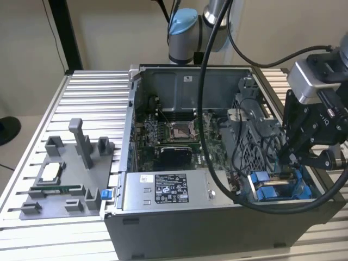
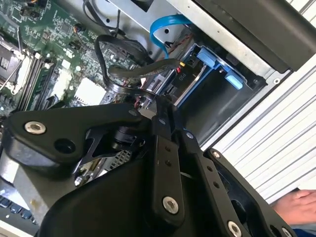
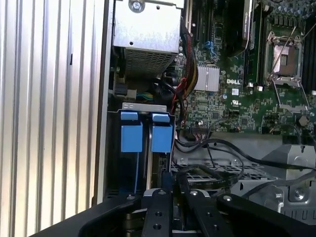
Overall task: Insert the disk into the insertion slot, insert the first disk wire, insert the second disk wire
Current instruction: 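Insert the second disk wire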
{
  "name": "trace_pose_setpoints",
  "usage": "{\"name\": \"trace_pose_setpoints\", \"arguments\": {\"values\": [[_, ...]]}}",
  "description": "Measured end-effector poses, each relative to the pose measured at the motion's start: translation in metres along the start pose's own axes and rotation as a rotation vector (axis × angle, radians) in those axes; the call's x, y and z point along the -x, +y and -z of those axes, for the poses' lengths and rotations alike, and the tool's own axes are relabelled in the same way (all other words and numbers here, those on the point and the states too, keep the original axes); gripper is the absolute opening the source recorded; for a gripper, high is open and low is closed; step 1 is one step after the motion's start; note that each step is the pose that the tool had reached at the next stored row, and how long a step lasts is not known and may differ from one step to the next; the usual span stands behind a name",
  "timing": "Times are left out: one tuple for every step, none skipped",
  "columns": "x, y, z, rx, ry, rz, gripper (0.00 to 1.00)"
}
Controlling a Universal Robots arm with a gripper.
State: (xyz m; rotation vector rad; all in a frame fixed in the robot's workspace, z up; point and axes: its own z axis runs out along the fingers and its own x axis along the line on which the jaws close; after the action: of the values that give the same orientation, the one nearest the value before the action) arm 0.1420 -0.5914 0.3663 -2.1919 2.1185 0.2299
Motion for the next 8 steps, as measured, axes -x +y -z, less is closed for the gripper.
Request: {"name": "trace_pose_setpoints", "arguments": {"values": [[-0.0002,0.0012,-0.0013,-0.0031,0.0002,-0.001,0.0],[-0.0004,0.0021,-0.0026,-0.006,0.0005,-0.003,0.0],[-0.0006,0.0026,-0.0038,-0.0083,0.0011,-0.004,0.0],[-0.0007,0.0028,-0.0051,-0.0103,0.0019,-0.006,0.0],[-0.001,0.0031,-0.0065,-0.012,0.0027,-0.007,0.0],[-0.0011,0.0033,-0.0076,-0.0135,0.0032,-0.01,0.0],[-0.0013,0.0035,-0.0086,-0.0144,0.0037,-0.012,0.0],[-0.0014,0.0035,-0.0093,-0.015,0.004,-0.015,0.0]]}}
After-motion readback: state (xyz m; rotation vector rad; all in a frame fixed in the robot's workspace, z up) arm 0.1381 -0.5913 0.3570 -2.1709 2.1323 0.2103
